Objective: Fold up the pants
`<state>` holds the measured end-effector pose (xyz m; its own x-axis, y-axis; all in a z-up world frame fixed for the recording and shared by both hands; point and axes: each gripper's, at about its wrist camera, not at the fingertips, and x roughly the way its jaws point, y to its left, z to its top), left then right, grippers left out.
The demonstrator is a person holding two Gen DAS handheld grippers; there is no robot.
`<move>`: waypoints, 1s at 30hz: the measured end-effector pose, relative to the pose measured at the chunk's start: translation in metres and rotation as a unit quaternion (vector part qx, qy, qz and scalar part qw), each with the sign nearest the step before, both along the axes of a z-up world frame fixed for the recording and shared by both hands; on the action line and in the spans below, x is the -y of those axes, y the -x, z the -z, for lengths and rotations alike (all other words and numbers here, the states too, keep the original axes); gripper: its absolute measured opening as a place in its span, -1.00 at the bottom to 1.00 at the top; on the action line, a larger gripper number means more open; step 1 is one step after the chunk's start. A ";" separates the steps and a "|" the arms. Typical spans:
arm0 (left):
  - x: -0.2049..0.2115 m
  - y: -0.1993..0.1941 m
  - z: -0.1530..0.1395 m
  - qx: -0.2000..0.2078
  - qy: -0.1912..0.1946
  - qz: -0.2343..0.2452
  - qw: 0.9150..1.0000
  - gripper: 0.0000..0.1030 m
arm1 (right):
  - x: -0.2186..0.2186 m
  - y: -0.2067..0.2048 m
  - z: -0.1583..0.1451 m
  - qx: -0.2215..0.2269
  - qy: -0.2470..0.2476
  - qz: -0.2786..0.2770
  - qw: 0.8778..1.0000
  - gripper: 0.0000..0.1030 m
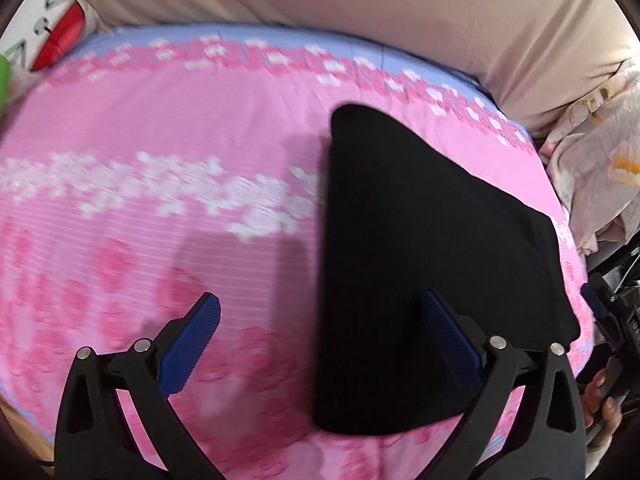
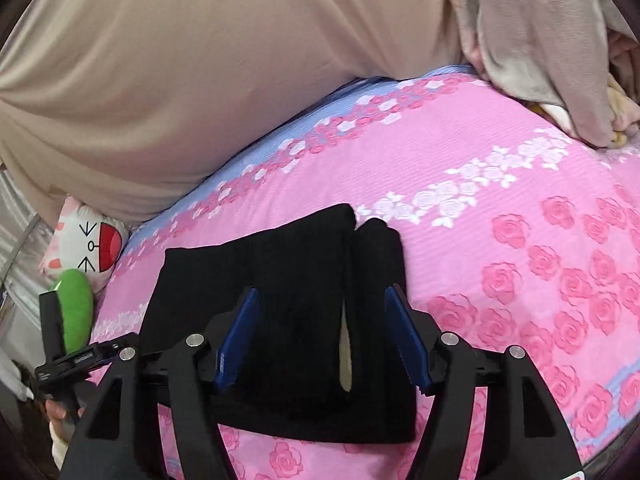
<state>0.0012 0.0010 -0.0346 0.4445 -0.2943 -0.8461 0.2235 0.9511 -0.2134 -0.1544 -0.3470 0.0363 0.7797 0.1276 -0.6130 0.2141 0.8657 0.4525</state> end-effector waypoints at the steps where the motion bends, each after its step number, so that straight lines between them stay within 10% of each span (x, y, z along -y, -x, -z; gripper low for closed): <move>1: 0.004 -0.002 0.004 -0.007 0.006 0.003 1.000 0.91 | -0.006 -0.008 0.003 -0.005 0.003 -0.005 1.000 0.25; 8: 0.011 -0.021 0.027 -0.051 0.083 0.006 0.995 0.88 | -0.022 -0.044 0.039 -0.043 0.014 -0.043 0.998 0.19; 11: 0.018 -0.022 0.018 -0.046 0.097 0.034 0.994 -0.33 | -0.026 -0.044 0.030 -0.032 0.006 -0.053 0.998 -0.76; 14: 0.016 -0.012 -0.011 -0.034 0.099 0.046 0.993 -0.60 | -0.022 -0.023 -0.004 0.006 0.003 -0.049 0.999 -0.83; 16: 0.018 -0.004 -0.018 -0.031 0.094 0.065 0.993 -0.42 | -0.020 -0.010 -0.016 0.008 0.027 -0.035 0.999 -0.82; 18: 0.025 0.002 -0.008 -0.016 0.043 0.066 0.997 0.38 | -0.012 -0.008 -0.003 -0.020 0.045 -0.021 0.999 -0.74; 20: 0.025 0.005 0.002 0.002 -0.005 0.037 0.999 0.69 | 0.004 -0.013 0.029 -0.072 0.040 0.006 0.997 -0.43; 21: 0.020 0.006 0.006 0.006 0.000 0.023 1.000 0.73 | 0.010 -0.009 0.034 -0.060 0.016 0.009 0.998 -0.38; 24: 0.006 0.007 0.010 -0.009 0.026 -0.002 1.000 0.91 | 0.008 0.007 0.023 -0.046 0.026 0.023 0.998 0.59; 30: 0.008 0.003 0.025 -0.013 0.066 0.000 0.998 0.86 | 0.002 -0.012 0.047 -0.068 -0.005 -0.014 0.998 0.54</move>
<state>-0.0015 -0.0071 -0.0600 0.4236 -0.4031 -0.8112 0.2155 0.9147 -0.3420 -0.1422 -0.3492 -0.0104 0.6857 0.1540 -0.7114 0.2501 0.8681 0.4289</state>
